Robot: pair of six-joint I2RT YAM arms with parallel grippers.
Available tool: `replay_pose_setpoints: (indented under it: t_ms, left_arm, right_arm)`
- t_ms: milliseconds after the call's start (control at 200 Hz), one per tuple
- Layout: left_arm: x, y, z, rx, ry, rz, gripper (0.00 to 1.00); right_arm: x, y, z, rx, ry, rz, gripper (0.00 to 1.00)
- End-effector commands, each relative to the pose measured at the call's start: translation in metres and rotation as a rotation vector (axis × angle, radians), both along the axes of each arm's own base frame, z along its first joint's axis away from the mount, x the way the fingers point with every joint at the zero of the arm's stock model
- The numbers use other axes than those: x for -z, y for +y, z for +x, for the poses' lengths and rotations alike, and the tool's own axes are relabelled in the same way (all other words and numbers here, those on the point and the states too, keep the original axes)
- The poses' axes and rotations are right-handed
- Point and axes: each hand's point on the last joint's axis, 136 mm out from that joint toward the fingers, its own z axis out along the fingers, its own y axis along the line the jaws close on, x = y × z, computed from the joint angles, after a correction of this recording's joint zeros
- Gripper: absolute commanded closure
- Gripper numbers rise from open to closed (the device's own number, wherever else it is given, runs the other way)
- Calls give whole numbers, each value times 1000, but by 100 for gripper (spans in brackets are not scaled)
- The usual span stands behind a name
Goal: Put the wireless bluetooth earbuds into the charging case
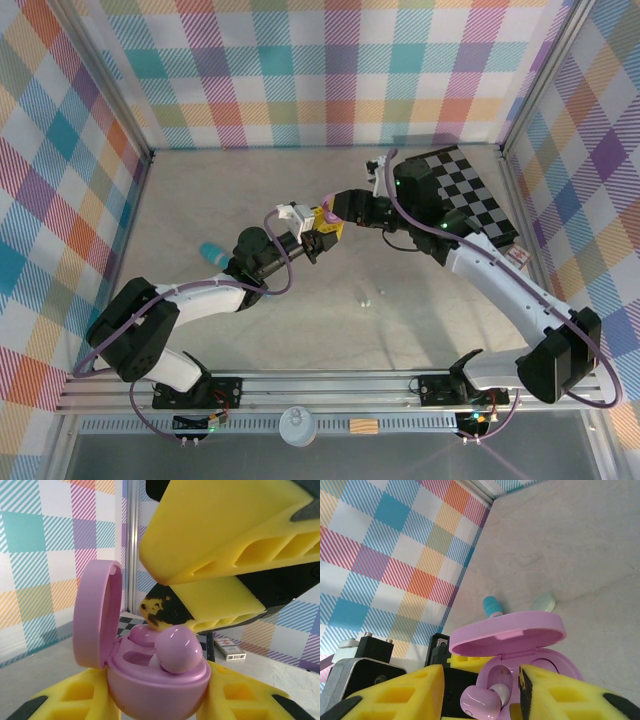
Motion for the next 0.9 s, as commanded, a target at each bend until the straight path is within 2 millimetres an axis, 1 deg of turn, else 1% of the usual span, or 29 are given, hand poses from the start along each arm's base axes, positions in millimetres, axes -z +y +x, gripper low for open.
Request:
replay_pose_setpoints:
  t_ms: [0, 90, 170, 345, 475, 555, 640, 710, 785, 895]
  left_arm:
    - [-30, 3, -9, 5, -81, -63, 85]
    - [-30, 4, -9, 5, -81, -61, 85]
    - [-29, 4, -9, 6, -81, -58, 85]
    - [-25, 3, -11, 13, -69, -50, 85]
    - [-22, 5, -11, 0, -64, -37, 85]
    - [-20, 6, -11, -3, -64, -26, 85]
    - [-18, 6, -12, -3, -63, -18, 85]
    - [-17, 7, -12, -5, -65, -16, 85]
    - [-16, 7, -12, -7, -68, -11, 85]
    - [-15, 7, -13, -4, -71, -1, 85]
  right_arm:
    - [-10, -6, -8, -16, -67, -17, 52]
    - [-15, -5, -17, -81, -140, -36, 46]
    - [-22, -3, -29, -161, -226, -57, 45]
    - [-20, -16, -30, -185, -366, -246, 47]
    - [-24, -21, -35, -245, -571, -345, 48]
    - [-24, -19, -42, -315, -712, -372, 47]
    - [-23, -16, -49, -377, -842, -390, 44]
    - [-21, -15, -48, -393, -905, -412, 42]
    - [-16, -12, -53, -444, -990, -427, 39]
    - [-19, -8, -59, -488, -1080, -417, 40]
